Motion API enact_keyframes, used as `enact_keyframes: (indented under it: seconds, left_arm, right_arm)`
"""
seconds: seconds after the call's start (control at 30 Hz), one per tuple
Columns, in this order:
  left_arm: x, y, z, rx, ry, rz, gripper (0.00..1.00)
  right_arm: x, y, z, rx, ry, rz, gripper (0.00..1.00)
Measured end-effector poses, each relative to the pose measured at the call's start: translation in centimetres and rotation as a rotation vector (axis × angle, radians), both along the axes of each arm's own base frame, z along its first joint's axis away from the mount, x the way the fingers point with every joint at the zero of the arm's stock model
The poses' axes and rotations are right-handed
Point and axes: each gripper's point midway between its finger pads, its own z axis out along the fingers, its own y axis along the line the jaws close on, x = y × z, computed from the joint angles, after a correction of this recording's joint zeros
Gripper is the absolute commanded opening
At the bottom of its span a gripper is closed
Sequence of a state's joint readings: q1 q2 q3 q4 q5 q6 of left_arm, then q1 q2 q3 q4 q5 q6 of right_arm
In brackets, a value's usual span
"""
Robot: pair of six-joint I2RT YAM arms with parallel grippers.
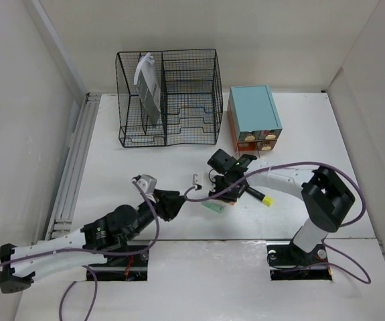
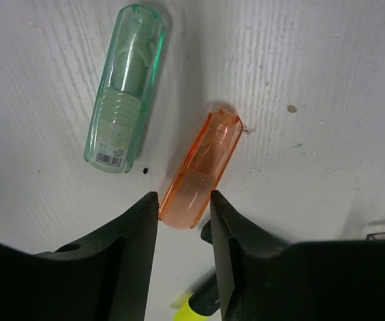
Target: Organize the desk
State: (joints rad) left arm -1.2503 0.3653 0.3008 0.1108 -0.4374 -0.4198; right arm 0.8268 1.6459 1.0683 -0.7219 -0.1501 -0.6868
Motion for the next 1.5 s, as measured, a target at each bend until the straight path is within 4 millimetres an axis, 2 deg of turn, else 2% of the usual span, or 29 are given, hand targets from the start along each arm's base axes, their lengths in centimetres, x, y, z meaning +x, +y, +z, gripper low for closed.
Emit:
enact_keyframes:
  seconds: [0.1, 0.17, 0.5, 0.77, 0.9, 1.07, 1.37, 1.43, 1.47, 1.5]
  left_arm:
    - [-0.3, 0.9, 2.0, -0.088, -0.021, -0.001, 0.35]
    - [-0.5, 1.2, 2.5, -0.113, -0.026, -0.003, 0.35]
    - [-0.8, 1.3, 1.4, -0.070, -0.012, -0.019, 0.36]
    - [-1.0, 1.5, 1.5, -0.063, -0.013, -0.028, 0.36]
    - [-1.3, 1.9, 2.3, -0.095, -0.023, -0.034, 0.36]
    - [-1.4, 2.1, 3.1, -0.118, -0.032, -0.037, 0.36]
    - [-1.4, 2.1, 2.9, -0.110, -0.035, -0.037, 0.36]
    - [-1.4, 2.1, 2.9, -0.109, -0.035, -0.037, 0.36]
    - [-1.4, 2.2, 2.9, -0.109, -0.035, -0.037, 0.36]
    - [-1.4, 2.2, 2.9, -0.109, -0.035, -0.037, 0.36]
  right_arm:
    - [-0.3, 0.1, -0.8, -0.011, 0.024, -0.009, 0.47]
    - [-0.1, 0.2, -1.1, -0.009, 0.022, -0.015, 0.47]
    - [1.6, 1.9, -1.1, 0.009, 0.005, -0.038, 0.50]
    - [2.4, 3.0, -2.2, -0.008, 0.026, -0.048, 0.50]
    - [2.3, 3.0, -2.2, -0.013, 0.028, -0.045, 0.46]
    - [2.2, 2.9, -2.2, -0.019, 0.030, -0.046, 0.46]
    - [1.8, 2.5, -2.3, -0.041, 0.040, -0.053, 0.46]
    - [1.7, 2.5, -2.3, -0.041, 0.041, -0.055, 0.42]
    - [1.7, 2.5, -2.3, -0.042, 0.041, -0.056, 0.30]
    - [1.7, 2.5, -2.3, -0.042, 0.044, -0.060, 0.25]
